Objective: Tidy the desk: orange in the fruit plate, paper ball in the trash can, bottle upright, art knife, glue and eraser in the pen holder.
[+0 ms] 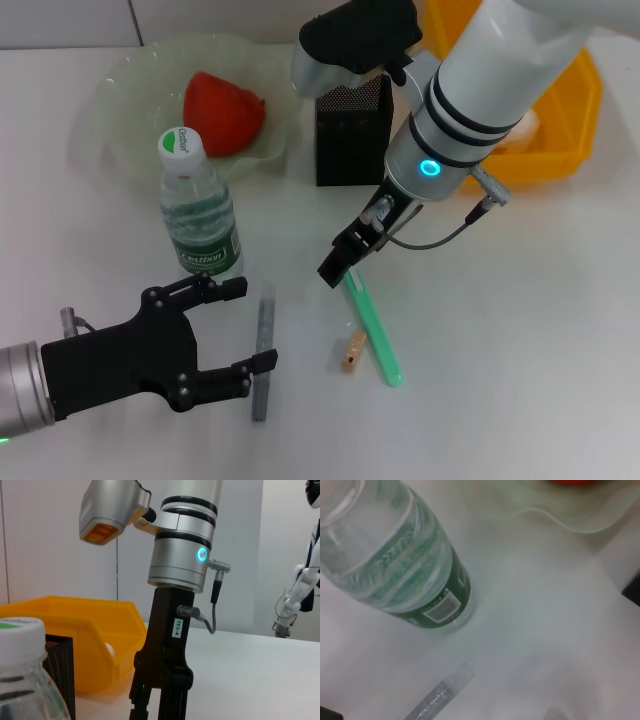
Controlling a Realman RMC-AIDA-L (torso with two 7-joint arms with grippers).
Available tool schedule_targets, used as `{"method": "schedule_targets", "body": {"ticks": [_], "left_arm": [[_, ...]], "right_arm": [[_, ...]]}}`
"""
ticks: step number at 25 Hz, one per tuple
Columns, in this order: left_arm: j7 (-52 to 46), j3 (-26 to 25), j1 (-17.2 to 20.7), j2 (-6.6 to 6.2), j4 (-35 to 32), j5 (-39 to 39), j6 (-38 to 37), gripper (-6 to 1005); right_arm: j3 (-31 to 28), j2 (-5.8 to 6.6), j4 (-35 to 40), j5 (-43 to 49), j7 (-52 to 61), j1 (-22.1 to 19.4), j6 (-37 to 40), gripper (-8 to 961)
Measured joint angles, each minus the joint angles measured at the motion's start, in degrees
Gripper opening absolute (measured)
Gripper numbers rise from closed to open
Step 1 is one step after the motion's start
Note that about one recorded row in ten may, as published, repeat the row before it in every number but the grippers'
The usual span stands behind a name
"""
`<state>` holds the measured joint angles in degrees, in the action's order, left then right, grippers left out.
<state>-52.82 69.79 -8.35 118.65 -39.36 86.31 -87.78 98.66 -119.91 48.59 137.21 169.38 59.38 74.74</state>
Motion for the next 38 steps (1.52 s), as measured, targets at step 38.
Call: {"method": "schedule_targets", "body": {"ticks": [38], "left_arm": [[1.59, -0.17, -1.67, 0.0, 3.1, -0.09, 0.07, 821]], "right_arm": [[10.88, 0.02, -6.83, -3.84, 0.06, 3.71, -4.52, 490]]}}
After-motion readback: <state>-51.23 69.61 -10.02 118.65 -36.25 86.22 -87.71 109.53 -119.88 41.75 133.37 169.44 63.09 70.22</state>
